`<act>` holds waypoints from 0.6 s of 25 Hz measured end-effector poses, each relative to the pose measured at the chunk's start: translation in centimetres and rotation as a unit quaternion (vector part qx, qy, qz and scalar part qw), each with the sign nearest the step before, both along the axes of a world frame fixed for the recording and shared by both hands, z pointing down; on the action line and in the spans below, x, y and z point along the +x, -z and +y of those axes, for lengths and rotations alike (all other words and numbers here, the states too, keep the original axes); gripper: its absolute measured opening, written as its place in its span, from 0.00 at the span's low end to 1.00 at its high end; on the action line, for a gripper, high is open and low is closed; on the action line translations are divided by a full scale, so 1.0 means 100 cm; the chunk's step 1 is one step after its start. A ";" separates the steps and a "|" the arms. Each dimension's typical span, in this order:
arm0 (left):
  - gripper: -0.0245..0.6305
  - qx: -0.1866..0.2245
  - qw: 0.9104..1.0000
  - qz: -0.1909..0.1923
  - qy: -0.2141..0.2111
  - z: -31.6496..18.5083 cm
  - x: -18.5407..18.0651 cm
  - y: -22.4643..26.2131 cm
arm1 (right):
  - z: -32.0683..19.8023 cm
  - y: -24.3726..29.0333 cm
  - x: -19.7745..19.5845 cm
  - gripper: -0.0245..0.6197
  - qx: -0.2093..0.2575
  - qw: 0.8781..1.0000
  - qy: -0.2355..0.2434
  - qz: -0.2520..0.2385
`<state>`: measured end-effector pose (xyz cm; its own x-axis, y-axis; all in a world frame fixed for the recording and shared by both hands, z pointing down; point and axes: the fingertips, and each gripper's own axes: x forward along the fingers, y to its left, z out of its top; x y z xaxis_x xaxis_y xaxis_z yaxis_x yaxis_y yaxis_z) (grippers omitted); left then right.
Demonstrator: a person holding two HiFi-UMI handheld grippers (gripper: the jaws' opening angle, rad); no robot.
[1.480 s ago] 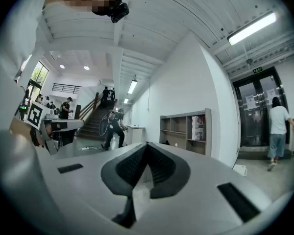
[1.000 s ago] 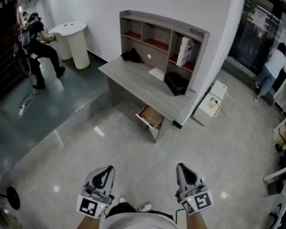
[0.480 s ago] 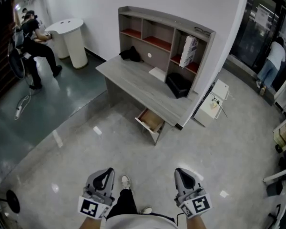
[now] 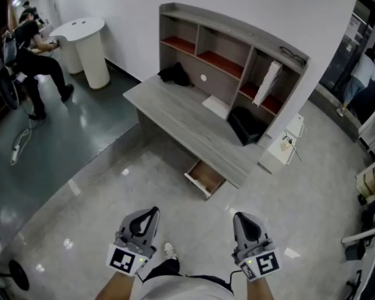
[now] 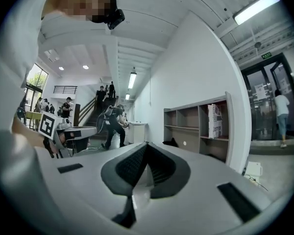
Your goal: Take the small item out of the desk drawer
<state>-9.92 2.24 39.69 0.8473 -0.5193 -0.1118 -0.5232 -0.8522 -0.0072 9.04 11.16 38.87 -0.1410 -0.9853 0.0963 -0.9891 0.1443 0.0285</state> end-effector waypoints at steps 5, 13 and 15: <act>0.06 -0.016 1.000 0.005 -0.010 -0.057 0.002 -0.008 | -0.038 -0.009 0.008 0.07 -0.018 0.999 -0.026 -0.004; 0.06 -0.031 0.999 0.001 -0.044 -0.089 0.050 -0.020 | -0.068 -0.014 0.049 0.07 -0.029 0.998 -0.052 0.001; 0.06 -0.027 0.999 -0.001 -0.046 -0.093 0.066 -0.021 | -0.077 -0.018 0.063 0.07 -0.027 0.999 -0.047 0.001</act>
